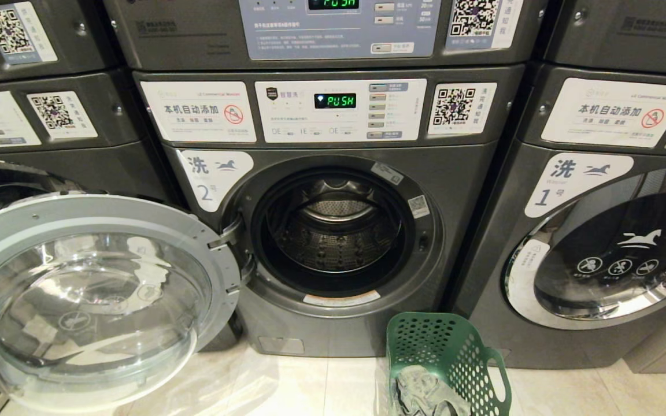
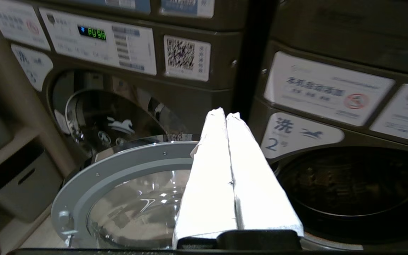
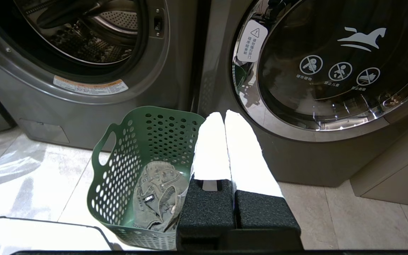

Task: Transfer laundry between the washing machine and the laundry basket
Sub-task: Close the washing machine door with the left hand

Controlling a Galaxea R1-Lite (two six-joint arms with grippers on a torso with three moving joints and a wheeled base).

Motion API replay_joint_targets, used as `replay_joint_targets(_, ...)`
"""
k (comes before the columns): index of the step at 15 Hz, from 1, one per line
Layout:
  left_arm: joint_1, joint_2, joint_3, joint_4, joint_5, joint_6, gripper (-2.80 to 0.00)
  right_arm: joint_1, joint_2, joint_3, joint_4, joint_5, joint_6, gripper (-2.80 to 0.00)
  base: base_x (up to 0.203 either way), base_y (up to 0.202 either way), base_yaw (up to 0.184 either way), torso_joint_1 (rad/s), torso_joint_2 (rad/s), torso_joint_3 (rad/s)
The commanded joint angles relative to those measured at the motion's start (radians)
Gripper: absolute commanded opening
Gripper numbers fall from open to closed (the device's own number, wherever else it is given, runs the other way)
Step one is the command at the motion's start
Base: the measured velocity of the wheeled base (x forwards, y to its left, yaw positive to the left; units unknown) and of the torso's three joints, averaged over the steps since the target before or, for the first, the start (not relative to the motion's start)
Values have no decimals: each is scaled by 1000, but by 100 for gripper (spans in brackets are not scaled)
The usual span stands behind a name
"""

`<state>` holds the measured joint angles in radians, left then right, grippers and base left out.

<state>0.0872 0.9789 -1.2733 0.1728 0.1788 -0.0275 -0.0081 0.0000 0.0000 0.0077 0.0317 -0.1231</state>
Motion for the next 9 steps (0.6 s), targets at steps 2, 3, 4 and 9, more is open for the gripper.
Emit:
replay_joint_targets(2, 297, 361, -134, 17, -196, -53, -280, 0, 2, 0, 0, 1, -1, -280, 0, 0, 0, 0, 0, 0)
replay_joint_targets(3, 389, 389, -143, 22, -276, -60, -280, 0, 2, 0, 0, 1, -1, -280, 0, 0, 0, 0, 0, 0)
replay_joint_targets(4, 470, 430, -151, 26, -337, -65, -280, 0, 2, 0, 0, 1, -1, -280, 0, 0, 0, 0, 0, 0)
replay_joint_targets(9, 669, 627, -200, 45, -466, -30, -280, 0, 2, 0, 0, 1, 0, -280, 0, 0, 0, 0, 0, 0)
